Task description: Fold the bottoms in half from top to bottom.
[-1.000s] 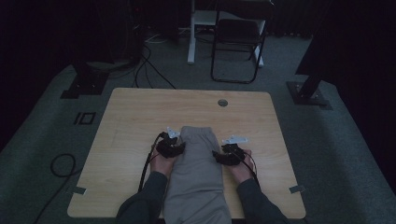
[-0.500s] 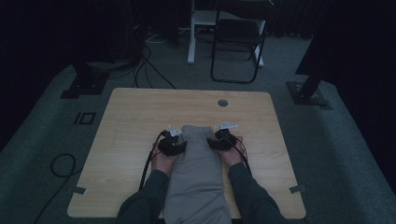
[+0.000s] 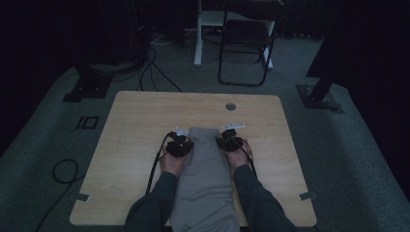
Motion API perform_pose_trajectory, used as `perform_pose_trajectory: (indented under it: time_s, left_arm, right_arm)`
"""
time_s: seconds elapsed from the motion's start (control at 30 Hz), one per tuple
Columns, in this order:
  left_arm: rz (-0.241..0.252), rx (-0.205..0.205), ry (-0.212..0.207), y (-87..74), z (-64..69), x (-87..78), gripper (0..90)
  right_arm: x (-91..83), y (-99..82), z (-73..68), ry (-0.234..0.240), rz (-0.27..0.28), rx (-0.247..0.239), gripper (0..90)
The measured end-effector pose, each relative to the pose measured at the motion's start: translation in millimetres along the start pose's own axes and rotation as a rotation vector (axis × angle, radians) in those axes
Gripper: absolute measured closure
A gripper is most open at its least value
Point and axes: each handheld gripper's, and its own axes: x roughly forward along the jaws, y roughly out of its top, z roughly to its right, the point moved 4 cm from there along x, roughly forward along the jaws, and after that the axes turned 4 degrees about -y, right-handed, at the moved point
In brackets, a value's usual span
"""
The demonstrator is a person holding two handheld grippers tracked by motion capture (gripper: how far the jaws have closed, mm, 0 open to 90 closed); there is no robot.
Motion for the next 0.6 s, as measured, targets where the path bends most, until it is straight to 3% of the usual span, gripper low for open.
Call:
perform_pose_trajectory:
  time_s: [0.07, 0.2, 0.4, 0.6]
  left_arm:
    - [-0.003, -0.019, -0.007, 2.4, -4.8, -0.1, 85.3]
    - [0.033, -0.005, -0.006, 23.1, -12.1, -12.7, 85.7]
    - [0.134, 0.024, 0.008, 72.1, -12.3, -42.6, 85.9]
    - [0.227, 0.063, -0.002, 110.4, -9.0, -71.8, 85.8]
  right_arm:
    - [1.1, 2.2, 2.6, 0.015, -0.007, 0.005, 87.9]
    - [-4.5, 13.9, 11.8, 0.016, 0.023, 0.019, 88.1]
    - [-33.5, 56.8, 16.3, 0.009, 0.128, -0.012, 88.2]
    - [-68.5, 99.7, 18.2, 0.006, 0.263, -0.030, 88.2]
